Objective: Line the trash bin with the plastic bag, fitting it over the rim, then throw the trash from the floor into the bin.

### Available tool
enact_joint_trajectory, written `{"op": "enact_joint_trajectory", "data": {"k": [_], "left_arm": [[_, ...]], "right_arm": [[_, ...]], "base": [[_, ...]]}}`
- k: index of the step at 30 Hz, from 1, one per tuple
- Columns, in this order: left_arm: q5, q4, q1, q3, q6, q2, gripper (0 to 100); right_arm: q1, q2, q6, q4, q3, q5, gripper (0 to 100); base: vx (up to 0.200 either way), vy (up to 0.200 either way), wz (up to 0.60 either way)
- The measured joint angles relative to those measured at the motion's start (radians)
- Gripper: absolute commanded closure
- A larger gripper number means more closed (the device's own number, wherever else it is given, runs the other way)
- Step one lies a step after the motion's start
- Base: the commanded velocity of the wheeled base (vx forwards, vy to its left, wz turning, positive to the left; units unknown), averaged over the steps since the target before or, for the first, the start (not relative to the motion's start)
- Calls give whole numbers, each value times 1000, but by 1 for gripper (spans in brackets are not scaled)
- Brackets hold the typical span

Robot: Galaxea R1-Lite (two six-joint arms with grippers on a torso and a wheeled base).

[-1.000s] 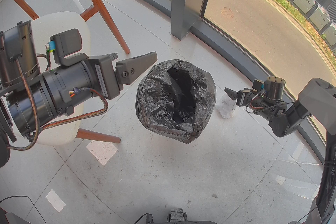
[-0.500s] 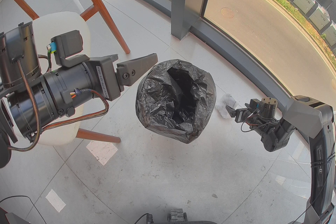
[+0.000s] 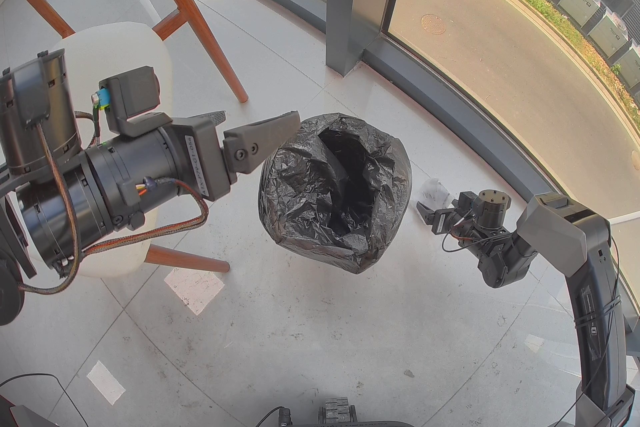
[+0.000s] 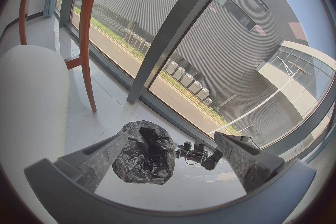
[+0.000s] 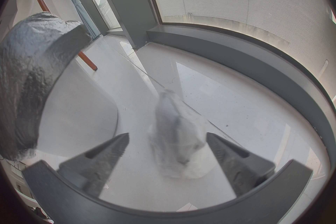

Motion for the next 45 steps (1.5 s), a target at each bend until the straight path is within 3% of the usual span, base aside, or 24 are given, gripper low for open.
{"op": "enact_joint_trajectory", "data": {"k": [9, 19, 24, 33, 39, 45], "left_arm": [[0, -4, 0, 8, 0, 0, 0], [0, -4, 1, 8, 0, 0, 0], [0, -5, 1, 8, 0, -1, 0], [0, -4, 1, 8, 0, -1, 0], [0, -5, 2, 8, -1, -1, 0], [0, -4, 2, 8, 0, -1, 0]], "right_arm": [[-3, 50, 0, 40, -91, 0, 100], [-29, -116, 5, 102, 45, 25, 100], [-36, -309, 8, 208, 154, 53, 100], [-20, -721, 31, 594, 266, 132, 100], [58, -1012, 90, 850, 306, 203, 100], [287, -1201, 141, 929, 333, 236, 100]], "base": [[0, 0, 0], [0, 0, 0], [0, 0, 0], [0, 0, 0], [0, 0, 0], [0, 0, 0]]}}
